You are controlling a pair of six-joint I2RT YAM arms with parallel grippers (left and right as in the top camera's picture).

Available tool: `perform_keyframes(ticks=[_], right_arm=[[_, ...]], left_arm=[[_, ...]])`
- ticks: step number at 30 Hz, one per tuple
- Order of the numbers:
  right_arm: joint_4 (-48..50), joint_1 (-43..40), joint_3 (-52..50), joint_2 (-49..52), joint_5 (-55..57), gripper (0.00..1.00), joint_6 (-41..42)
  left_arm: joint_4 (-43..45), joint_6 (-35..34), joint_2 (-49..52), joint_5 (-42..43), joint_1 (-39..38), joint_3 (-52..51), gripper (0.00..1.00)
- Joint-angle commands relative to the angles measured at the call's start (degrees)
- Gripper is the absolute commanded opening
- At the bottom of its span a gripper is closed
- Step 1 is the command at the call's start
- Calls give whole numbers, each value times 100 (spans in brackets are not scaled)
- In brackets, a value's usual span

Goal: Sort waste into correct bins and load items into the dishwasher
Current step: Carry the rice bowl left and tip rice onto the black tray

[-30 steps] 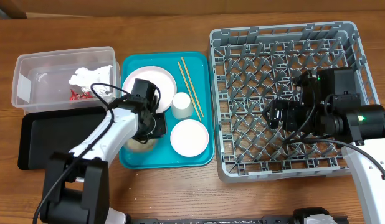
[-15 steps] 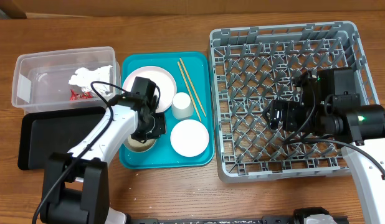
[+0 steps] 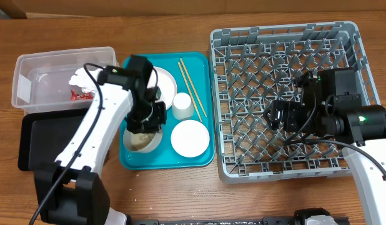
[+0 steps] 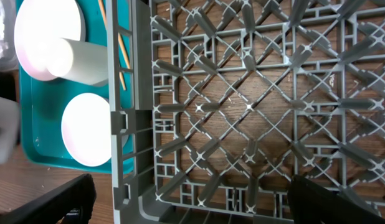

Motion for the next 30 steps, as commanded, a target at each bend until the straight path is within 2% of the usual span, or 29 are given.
perform_keyframes(ticks=[1,4,7,12,18,24,30], right_arm=[[11,-11,140,7,-35,100,-4],[9,-11,140,7,-37,100,-2],[13,-11,140,7,-35,100,-2],[13,-11,140,7,-37,100,-2],[11,-11,140,7,-37,100,-2],[13,-11,140,7,-37,100,-2],[-7,-11,140,7,-37,100,-2]], left_arm=[[-157,372,-258,81,385,319,4],[-299,555,-448,109,868,315,4],[-420,1045,-595,413,1504,313,4],[-426,2162,-601,1537,2758,142,4],[-90,2988,-551,2815,3974,-544,4],[621,3370,-291,4472,5016,-1366,4],[1023,3475,417,5635,5525,-1611,4]])
